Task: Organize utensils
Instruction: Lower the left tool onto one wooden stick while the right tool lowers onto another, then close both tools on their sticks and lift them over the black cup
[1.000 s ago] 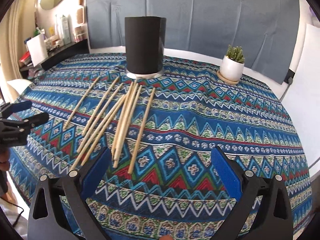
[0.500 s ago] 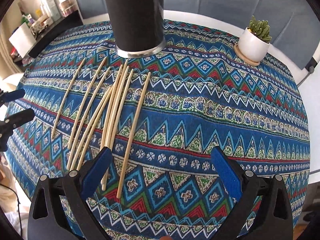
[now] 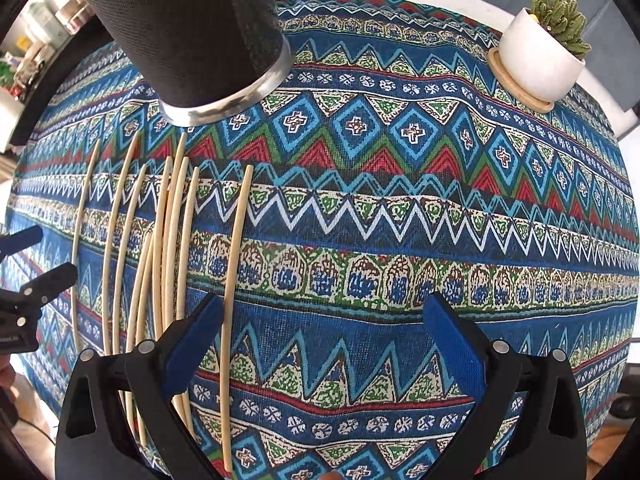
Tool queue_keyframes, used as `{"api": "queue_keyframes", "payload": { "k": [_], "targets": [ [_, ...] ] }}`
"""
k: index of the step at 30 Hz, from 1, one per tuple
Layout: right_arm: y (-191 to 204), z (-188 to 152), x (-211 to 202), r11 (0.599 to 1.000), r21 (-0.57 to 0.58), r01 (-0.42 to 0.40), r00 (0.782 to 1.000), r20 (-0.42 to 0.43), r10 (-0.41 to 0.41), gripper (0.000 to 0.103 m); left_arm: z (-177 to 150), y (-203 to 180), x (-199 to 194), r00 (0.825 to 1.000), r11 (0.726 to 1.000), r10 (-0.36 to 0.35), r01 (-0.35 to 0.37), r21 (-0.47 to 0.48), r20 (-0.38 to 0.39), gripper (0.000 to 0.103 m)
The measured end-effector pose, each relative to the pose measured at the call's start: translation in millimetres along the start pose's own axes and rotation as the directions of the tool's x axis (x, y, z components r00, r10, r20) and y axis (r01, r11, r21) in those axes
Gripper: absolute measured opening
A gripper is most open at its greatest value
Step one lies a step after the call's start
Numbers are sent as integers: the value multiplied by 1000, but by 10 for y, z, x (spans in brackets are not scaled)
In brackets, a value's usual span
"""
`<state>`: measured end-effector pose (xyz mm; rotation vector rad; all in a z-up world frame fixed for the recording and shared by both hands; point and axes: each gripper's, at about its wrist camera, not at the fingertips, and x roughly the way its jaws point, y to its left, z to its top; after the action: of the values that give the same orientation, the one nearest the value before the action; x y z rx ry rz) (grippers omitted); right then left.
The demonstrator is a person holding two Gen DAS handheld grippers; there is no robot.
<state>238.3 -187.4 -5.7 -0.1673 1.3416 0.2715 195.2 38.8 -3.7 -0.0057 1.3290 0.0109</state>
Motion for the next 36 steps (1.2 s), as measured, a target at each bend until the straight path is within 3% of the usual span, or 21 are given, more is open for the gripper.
{"api": "queue_keyframes", "payload": {
  "k": [3,6,13,21,27,29,30,31,32,33,35,36],
  "targets": [
    [34,16,9,999,-21,26,1000,9,-25,96,39,-66,81,998,997,66,-66,28,4,98],
    [41,-31,-16,999,-26,22,999,33,-21,97,75,0,129,999,1000,11,-11,0,-31,98],
    [57,-118,2,999,-43,19,999,27,-18,97,66,105,127,999,1000,1,-2,23,41,99],
    [66,-83,27,998,-55,15,999,33,-13,97,-15,84,100,1000,1000,5,-6,31,28,99],
    [61,-85,-3,998,-63,17,999,41,-14,94,45,50,96,998,998,-8,4,64,68,98],
    [52,-129,-35,997,-70,16,998,63,-11,85,-16,38,53,996,998,-10,4,63,92,93],
    [12,-174,-90,997,-70,16,997,82,-10,70,-40,38,21,994,998,-12,5,66,106,83],
    [-15,-199,-135,998,-67,15,995,97,-8,48,-67,43,-14,993,997,-16,7,73,117,77],
    [-58,-224,-175,998,-63,13,994,107,-6,34,-97,79,-47,992,996,-23,12,83,127,63],
    [-112,-251,-203,998,-58,10,993,114,-3,13,-120,97,-79,990,995,-30,17,96,136,50],
    [-211,-308,-224,998,-66,-2,992,125,10,9,-154,155,-115,989,993,-40,24,113,140,32],
    [-254,-336,-234,997,-71,10,991,136,0,6,-167,201,-129,989,994,-42,27,106,143,15]
  ]
}}
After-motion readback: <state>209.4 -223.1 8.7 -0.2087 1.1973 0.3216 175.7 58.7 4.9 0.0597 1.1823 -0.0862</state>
